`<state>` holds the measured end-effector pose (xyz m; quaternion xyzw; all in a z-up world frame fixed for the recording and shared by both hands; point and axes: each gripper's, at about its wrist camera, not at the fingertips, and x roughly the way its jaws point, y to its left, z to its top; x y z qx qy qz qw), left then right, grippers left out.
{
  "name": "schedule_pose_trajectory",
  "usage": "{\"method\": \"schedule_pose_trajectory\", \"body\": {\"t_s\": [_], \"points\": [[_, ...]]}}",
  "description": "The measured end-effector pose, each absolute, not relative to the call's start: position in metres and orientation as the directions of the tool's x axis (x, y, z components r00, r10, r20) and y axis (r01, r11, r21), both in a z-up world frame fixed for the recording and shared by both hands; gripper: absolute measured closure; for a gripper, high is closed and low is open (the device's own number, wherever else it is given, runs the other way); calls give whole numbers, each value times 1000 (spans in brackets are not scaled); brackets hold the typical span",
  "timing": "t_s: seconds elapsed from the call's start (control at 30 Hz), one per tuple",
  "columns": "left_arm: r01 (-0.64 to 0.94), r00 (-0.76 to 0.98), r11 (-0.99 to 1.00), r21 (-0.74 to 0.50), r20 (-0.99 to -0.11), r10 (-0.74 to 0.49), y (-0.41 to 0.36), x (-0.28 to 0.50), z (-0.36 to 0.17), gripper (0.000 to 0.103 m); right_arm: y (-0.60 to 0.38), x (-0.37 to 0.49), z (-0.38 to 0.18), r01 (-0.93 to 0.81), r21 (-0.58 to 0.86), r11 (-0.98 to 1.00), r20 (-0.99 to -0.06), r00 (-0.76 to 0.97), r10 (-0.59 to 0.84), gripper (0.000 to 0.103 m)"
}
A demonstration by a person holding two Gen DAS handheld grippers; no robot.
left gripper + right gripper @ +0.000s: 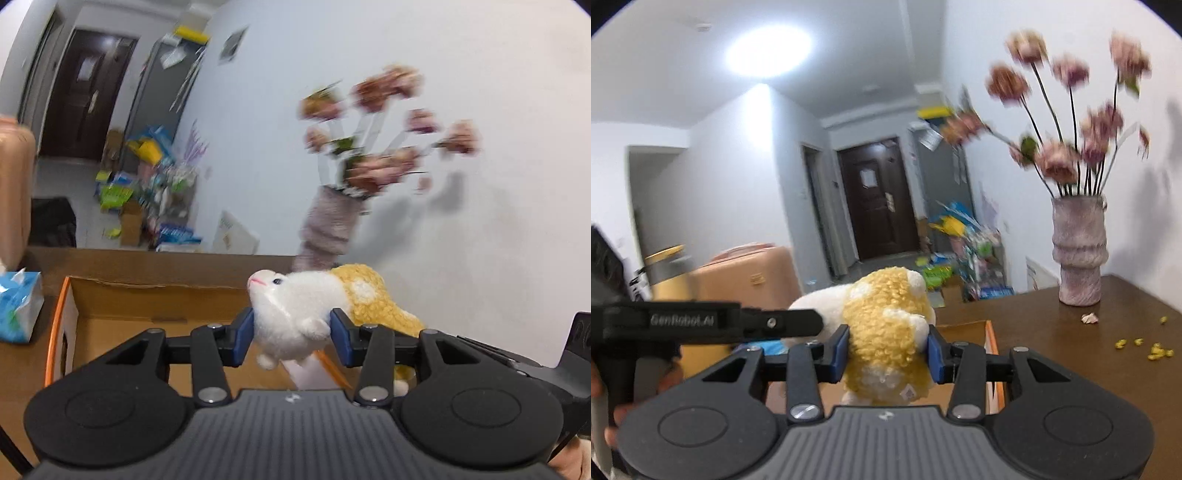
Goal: Organize soft objects
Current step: 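Carry the plush toy into the cardboard box and open both tools, then move both tools back to the pile and reach for the sponge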
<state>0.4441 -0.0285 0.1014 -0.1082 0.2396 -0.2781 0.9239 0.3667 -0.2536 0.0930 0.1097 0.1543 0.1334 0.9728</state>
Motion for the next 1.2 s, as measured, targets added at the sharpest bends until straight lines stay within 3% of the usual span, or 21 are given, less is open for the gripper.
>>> {"method": "schedule_pose_trajectory", "body": {"t_s": [0.1,0.17,0.3,0.4,0.47,0.53,0.63,0.7,0.77,0.8,1.0,1.2], "points": [[408,750,875,-262,-450,-485,-41,506,74,43,-253,457,70,-143,317,938,-385,884,265,62],[364,768,916,-171,-502,-399,-49,534,54,45,-244,500,54,-91,259,962,-454,867,205,62],[292,765,946,-140,-559,-319,-45,568,28,43,-224,558,23,-26,110,994,-592,801,86,61],[272,761,954,-124,-580,-292,-39,576,18,33,-217,568,11,-9,31,999,-628,778,27,54],[261,752,956,-136,-592,-290,-34,579,18,32,-216,568,9,2,2,1000,-640,768,-1,48],[243,772,965,-103,-582,-256,-31,572,24,32,-217,564,13,-10,-15,1000,-641,768,-2,42],[236,790,969,-76,-565,-237,-15,549,49,30,-220,551,35,-18,-39,999,-618,786,-10,42],[228,810,972,-57,-544,-221,-6,529,74,19,-226,532,64,-28,-40,999,-582,813,-1,38],[207,830,978,-20,-526,-186,6,505,98,18,-236,509,93,-49,-40,998,-541,841,20,21],[199,843,980,-1,-509,-171,13,491,110,17,-241,493,110,-63,-47,997,-519,854,30,19],[154,880,987,45,-460,-117,46,414,157,10,-272,411,175,-86,-64,994,-426,903,51,13],[127,898,991,48,-430,-94,58,348,176,9,-282,345,194,-102,-26,994,-375,923,85,12]]}}
